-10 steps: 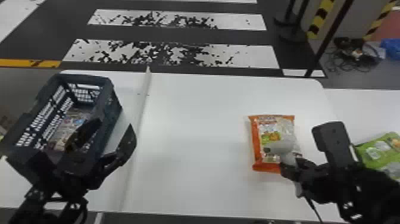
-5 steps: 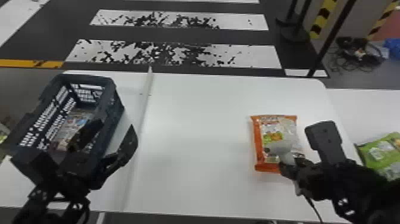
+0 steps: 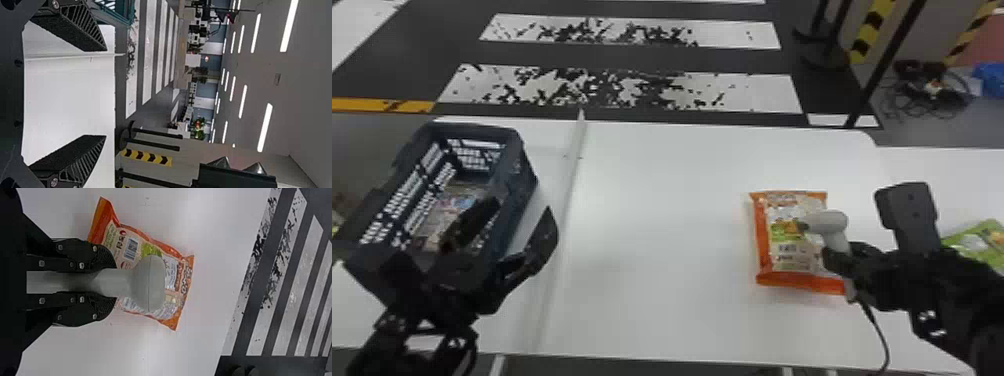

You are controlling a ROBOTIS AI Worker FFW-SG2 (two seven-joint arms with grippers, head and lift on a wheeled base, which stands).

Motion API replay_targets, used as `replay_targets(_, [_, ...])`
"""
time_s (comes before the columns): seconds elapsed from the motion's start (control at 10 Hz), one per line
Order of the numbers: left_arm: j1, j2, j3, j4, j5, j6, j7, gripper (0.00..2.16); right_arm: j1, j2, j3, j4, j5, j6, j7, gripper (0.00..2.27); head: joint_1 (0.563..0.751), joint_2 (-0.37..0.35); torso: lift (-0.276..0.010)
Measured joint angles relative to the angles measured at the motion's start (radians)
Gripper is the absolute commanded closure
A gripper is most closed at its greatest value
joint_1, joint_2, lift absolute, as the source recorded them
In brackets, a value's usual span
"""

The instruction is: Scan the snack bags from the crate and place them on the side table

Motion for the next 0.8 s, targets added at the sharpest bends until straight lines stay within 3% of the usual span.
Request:
replay_targets(0.4, [-0.007,0.001,0.0,0.006,0.003,0.001,0.0,0.09,-0.057,-0.005,-0.112,0.159,-0.033,-0.097,-0.005,2.25,0.695,-0.14,-0.081])
replay_targets(0.8, [-0.006,0.002,0.0,0.004,0.003,0.001,-0.001,0.09,-0.116,-0.021,-0.139,0.344,-0.033,-0.206,-0.005,2.25,0.695,-0.191,-0.081])
